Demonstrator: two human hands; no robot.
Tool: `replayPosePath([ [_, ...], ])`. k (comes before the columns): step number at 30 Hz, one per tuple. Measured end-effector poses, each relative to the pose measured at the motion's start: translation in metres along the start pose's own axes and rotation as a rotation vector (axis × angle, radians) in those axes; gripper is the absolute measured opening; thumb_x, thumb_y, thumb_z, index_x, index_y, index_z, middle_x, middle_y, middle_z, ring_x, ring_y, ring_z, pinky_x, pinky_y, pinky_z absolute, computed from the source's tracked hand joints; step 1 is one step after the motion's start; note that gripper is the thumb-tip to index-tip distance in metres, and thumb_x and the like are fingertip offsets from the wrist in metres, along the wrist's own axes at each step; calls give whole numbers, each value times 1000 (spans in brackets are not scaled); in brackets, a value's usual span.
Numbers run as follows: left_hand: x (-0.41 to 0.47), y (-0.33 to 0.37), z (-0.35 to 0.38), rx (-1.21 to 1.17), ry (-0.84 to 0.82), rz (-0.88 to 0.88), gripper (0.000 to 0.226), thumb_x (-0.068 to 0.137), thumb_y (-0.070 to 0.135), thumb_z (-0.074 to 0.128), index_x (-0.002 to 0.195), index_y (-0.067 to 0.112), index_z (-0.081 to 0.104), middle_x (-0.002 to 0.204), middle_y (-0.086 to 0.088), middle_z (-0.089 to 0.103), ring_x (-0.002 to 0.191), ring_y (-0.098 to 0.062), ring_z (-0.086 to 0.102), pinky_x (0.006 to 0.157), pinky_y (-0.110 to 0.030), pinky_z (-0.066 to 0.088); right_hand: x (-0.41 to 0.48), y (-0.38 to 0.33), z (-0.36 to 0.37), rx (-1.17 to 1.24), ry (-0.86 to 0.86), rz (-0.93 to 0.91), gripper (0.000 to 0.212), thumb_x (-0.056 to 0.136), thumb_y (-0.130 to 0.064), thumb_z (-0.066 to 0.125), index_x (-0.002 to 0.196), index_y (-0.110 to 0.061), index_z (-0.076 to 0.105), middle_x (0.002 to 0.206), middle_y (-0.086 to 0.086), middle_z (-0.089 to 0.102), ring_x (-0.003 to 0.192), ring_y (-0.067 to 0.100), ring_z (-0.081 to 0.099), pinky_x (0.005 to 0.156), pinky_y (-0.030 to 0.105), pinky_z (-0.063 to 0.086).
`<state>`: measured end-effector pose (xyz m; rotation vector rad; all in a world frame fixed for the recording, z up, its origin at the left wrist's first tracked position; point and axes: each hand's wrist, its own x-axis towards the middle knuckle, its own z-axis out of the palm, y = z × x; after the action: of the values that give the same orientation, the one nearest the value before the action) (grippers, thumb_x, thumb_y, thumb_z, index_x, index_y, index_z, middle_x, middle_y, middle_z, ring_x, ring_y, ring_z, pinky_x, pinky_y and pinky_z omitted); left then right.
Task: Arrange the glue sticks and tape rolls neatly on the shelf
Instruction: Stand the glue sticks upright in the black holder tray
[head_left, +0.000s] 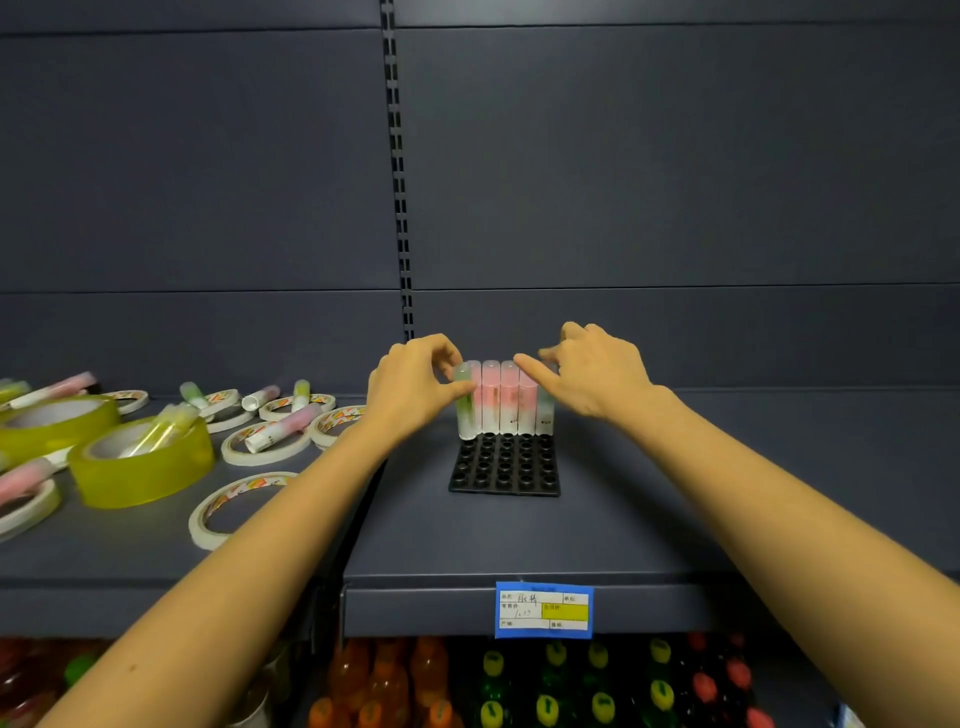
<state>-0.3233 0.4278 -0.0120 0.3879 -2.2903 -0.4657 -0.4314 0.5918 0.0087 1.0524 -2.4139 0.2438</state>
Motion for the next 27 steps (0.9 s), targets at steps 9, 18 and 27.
replayPosePath([
  [9,0,6,12,154,-7,27,26,80,39,69,96,20,63,95,4,68,93,-20,61,75,-33,45,-13,-8,-6,50,57,-55,50,98,-51,26,129,-23,55,122,4,53,109,24,52,82,36,41],
  [18,1,9,10,402,-57,139,29,91,40,53,107,17,60,109,1,66,101,-22,60,75,-34,44,-20,-23,-8,72,90,-98,46,99,-46,28,125,-22,57,123,1,54,108,21,53,82,33,41],
  [27,-33,-58,-88,362,-8,-35,32,92,39,49,115,23,64,110,1,69,101,-23,62,82,-36,50,1,-93,-16,149,128,-244,33,98,-35,38,126,-23,52,122,-2,55,111,19,52,75,31,42],
])
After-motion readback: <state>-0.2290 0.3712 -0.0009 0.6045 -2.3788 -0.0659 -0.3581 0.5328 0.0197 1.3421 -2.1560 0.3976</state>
